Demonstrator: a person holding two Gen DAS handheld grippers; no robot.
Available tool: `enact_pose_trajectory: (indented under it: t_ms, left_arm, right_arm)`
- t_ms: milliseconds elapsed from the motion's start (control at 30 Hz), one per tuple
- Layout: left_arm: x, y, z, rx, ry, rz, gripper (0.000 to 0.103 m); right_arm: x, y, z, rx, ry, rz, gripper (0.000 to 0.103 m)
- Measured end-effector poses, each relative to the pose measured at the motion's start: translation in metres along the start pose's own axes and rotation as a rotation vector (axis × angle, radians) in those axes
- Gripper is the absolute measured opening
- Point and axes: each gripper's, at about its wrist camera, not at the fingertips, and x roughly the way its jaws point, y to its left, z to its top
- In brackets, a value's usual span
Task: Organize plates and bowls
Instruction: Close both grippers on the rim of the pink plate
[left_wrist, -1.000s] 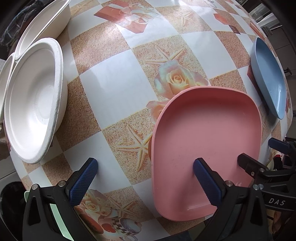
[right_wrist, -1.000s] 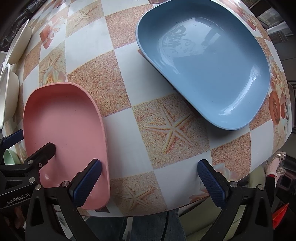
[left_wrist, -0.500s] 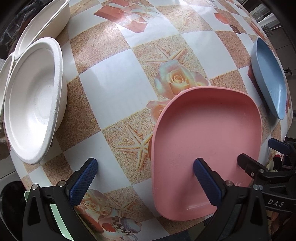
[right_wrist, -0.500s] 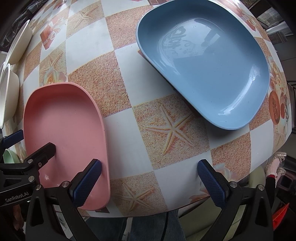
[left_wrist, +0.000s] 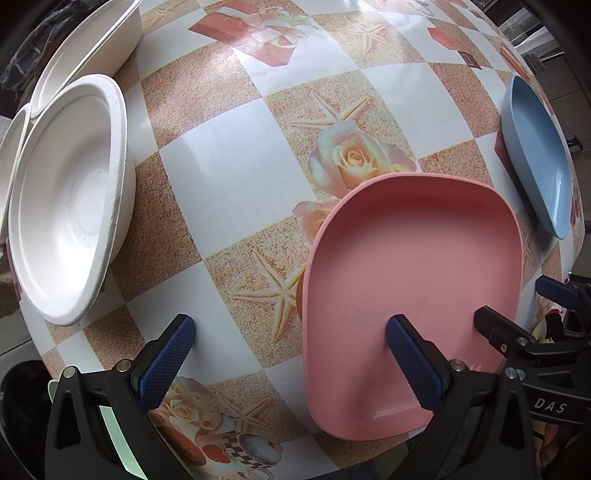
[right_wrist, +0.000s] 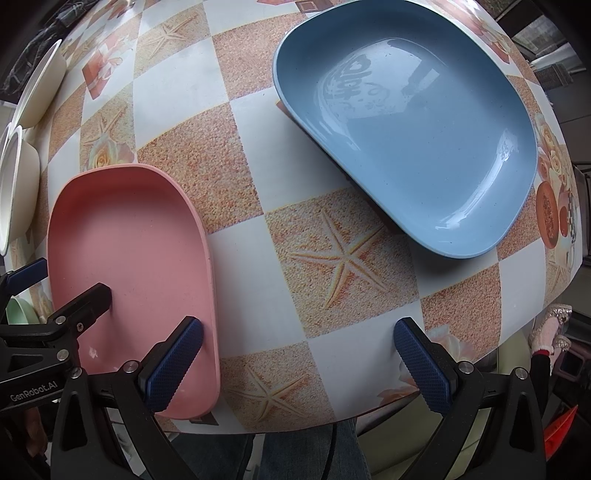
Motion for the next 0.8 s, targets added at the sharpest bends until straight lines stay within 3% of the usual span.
enact_pose_trajectory:
  t_ms: [800]
  left_arm:
    - [0.0031, 0.0064, -0.0023, -0.029, 0.014, -0.004, 0.103]
  right_arm:
    - [-0.0011, -0.0001, -0.0013, -0.007, -0.011, -0.001, 0.103]
